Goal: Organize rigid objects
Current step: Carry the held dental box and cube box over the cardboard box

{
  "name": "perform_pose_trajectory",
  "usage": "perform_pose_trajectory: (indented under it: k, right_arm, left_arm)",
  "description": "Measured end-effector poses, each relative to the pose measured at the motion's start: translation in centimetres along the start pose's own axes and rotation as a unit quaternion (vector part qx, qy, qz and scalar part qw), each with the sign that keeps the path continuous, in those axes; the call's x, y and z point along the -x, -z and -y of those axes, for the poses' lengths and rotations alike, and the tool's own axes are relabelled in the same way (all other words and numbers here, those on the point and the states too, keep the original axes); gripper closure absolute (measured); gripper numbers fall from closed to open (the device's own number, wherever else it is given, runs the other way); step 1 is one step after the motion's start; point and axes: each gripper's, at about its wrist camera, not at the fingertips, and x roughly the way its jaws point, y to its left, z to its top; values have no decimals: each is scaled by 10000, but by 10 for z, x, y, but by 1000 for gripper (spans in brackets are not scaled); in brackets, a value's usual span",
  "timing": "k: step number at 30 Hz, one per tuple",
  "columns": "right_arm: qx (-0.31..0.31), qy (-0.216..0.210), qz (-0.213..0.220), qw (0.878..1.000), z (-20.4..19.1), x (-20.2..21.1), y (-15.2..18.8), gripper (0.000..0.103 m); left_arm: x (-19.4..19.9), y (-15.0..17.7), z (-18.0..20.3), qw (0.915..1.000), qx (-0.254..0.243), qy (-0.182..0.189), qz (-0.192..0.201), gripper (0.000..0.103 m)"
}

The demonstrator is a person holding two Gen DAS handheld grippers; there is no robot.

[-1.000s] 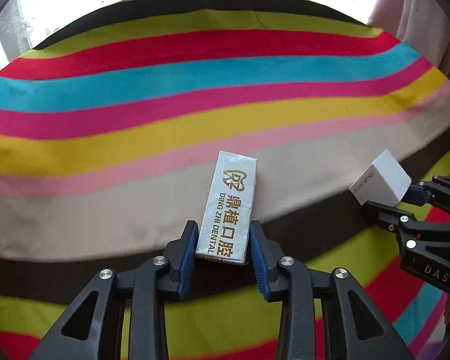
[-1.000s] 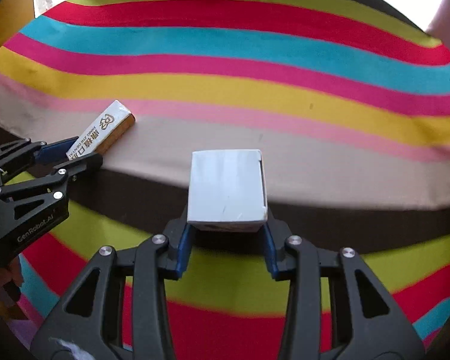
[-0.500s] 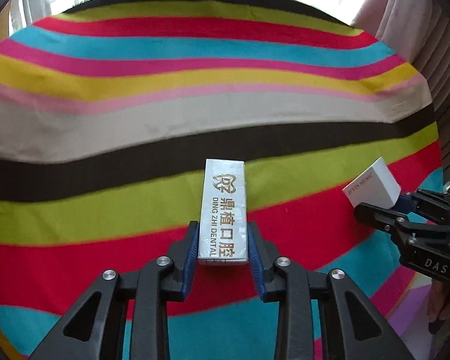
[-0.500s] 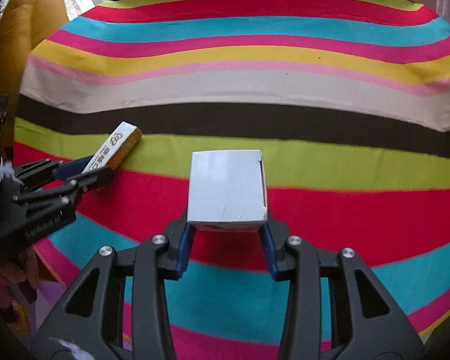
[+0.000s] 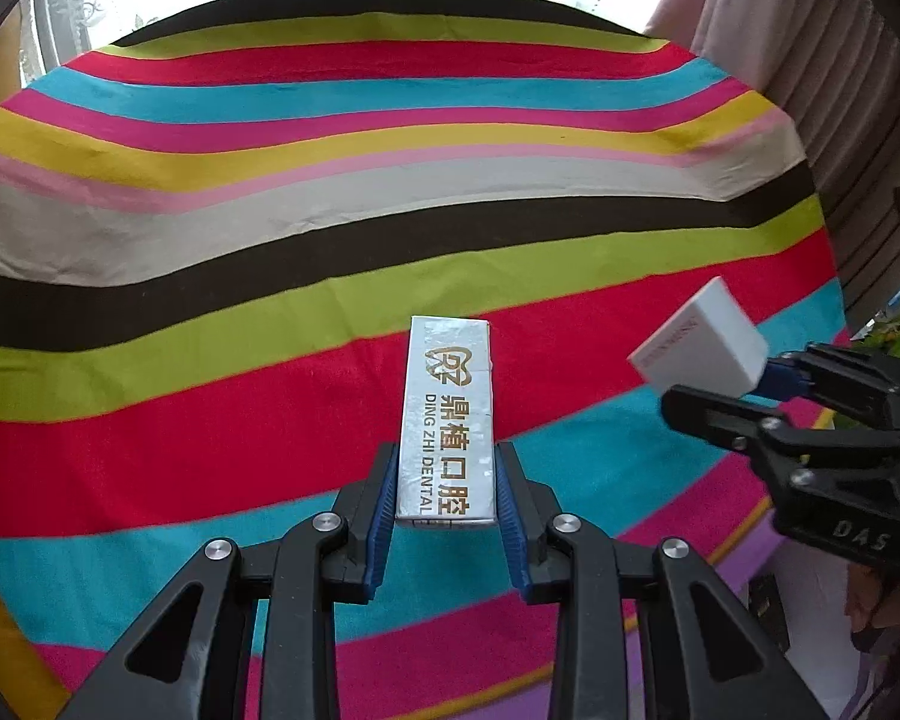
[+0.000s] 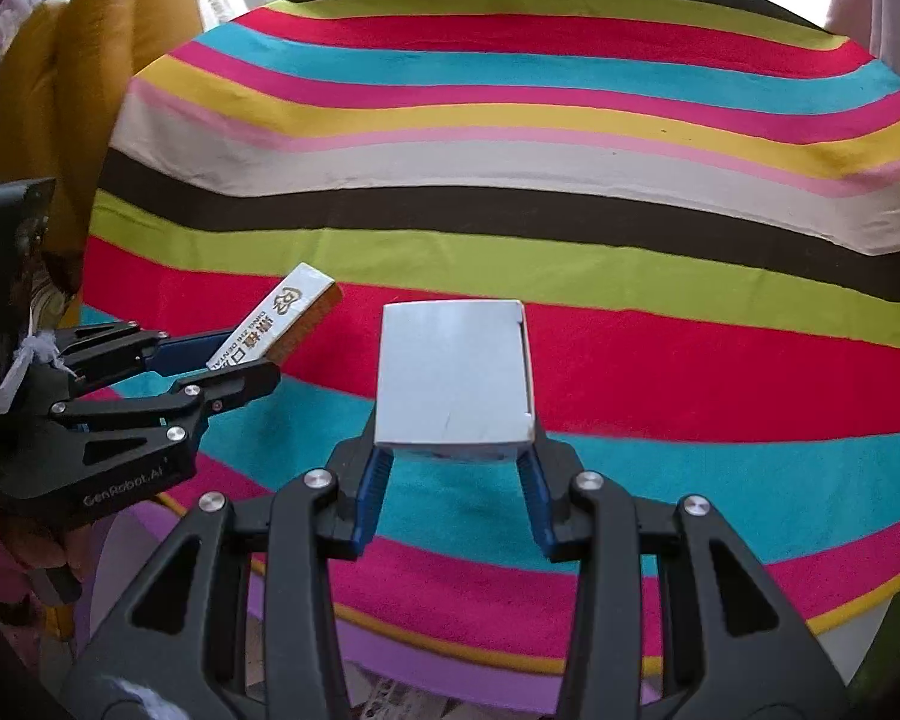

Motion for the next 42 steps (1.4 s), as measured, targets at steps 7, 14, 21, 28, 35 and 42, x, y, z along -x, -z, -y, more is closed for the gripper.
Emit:
perform_pose_trajectory:
  k: [7, 14, 21, 28, 35, 42]
  right_arm:
    - [12, -132, 20, 9999, -15, 6, 17, 59]
    - [-9, -243, 20, 9997, -24, 9, 31, 59]
    - [-111, -352, 108, 9993, -26, 18, 41, 59]
    - [-90, -445, 219, 9987, -29, 32, 50, 59]
    - [-33, -535, 370, 9979, -34, 51, 61, 59]
    - [153, -556, 535, 9969, -42, 78, 79, 59]
  left_arm:
    - [12, 25, -1, 9996, 173, 71, 196, 71]
    - [22, 49, -3, 9985, 291, 110, 460, 71]
    - [42, 58, 2, 9972, 267, 110, 688, 71]
    - [52, 75, 13, 9973, 205, 37, 707, 71]
    - [71, 90, 29, 9964, 10, 80, 843, 71]
    - [91, 106, 47, 9950, -212, 125, 969, 71]
